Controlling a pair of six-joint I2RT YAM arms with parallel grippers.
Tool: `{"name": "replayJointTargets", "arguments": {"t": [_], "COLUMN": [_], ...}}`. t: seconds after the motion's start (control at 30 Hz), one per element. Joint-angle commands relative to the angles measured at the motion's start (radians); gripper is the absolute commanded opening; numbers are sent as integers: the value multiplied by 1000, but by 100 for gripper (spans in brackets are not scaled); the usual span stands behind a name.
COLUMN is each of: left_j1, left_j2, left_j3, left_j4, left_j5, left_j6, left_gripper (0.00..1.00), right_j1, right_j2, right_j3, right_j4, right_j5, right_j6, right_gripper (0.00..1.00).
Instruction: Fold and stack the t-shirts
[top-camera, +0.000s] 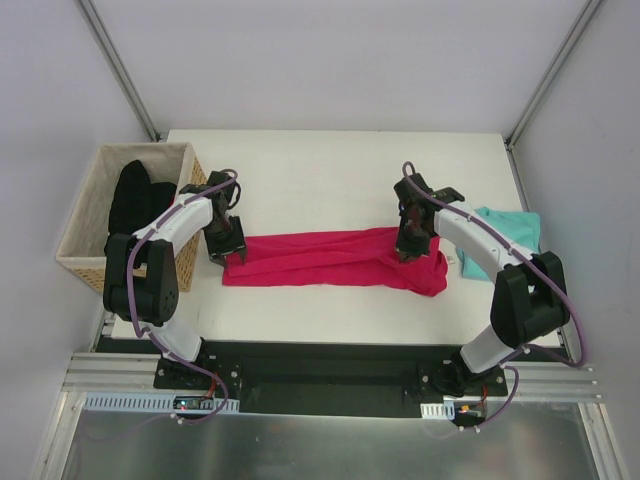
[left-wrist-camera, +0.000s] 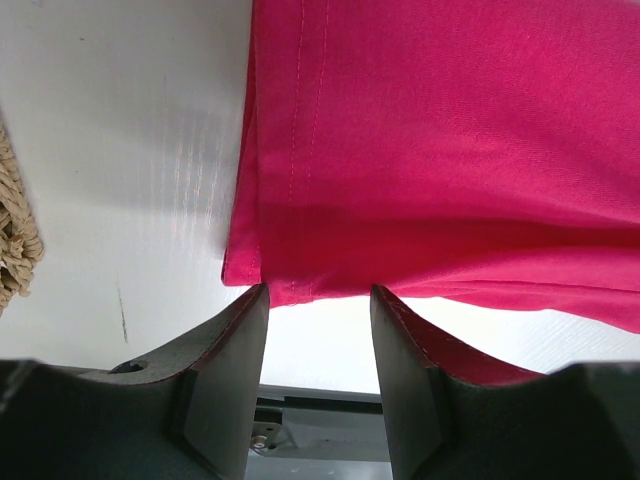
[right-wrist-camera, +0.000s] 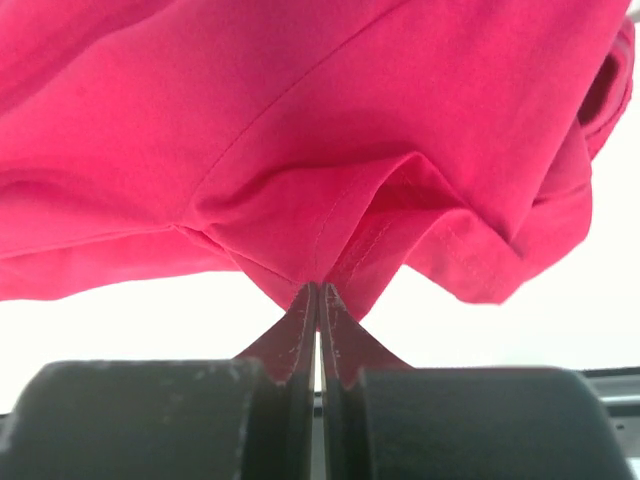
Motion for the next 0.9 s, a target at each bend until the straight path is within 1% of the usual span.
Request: {"name": "replayJointTargets", "arguments": {"t": [0.0, 0.1, 0.4, 0.43, 0.47, 0.5, 0.57, 0.63, 0.87], "left_j1": [-12, -12, -10, -12, -12, -10, -10, -10, -10], "left_j2": [-20, -26, -34, -37, -37, -37, -35, -34, -29], "left_j3": [18, 18, 21, 21, 21, 20, 21, 23, 29], "left_j4": [-13, -13, -16, -17, -17, -17, -19, -19, -21], "left_j5": [-20, -19, -26, -26, -28, -31, -31, -36, -39], "left_j6": [-7, -11, -6, -6, -6, -6, -6, -4, -4], "left_gripper": [45, 45, 45, 45, 45, 45, 45, 45, 45], "right_j1": [15, 18, 24, 26, 24, 26, 27, 29, 27], "right_j2": [-54, -57, 6, 11, 25, 32, 45, 48, 11], "right_j3": [46, 53, 74, 76, 79, 83, 92, 97, 131], "right_j4": [-110, -133, -169, -173, -182, -186, -196, -200, -217], "right_j5": [11, 17, 15, 14, 17, 17, 12, 15, 55], "right_j6": [17, 14, 6, 5, 3, 0, -4, -4, 12], "right_gripper": [1, 1, 1, 3, 23, 29, 39, 41, 40]}}
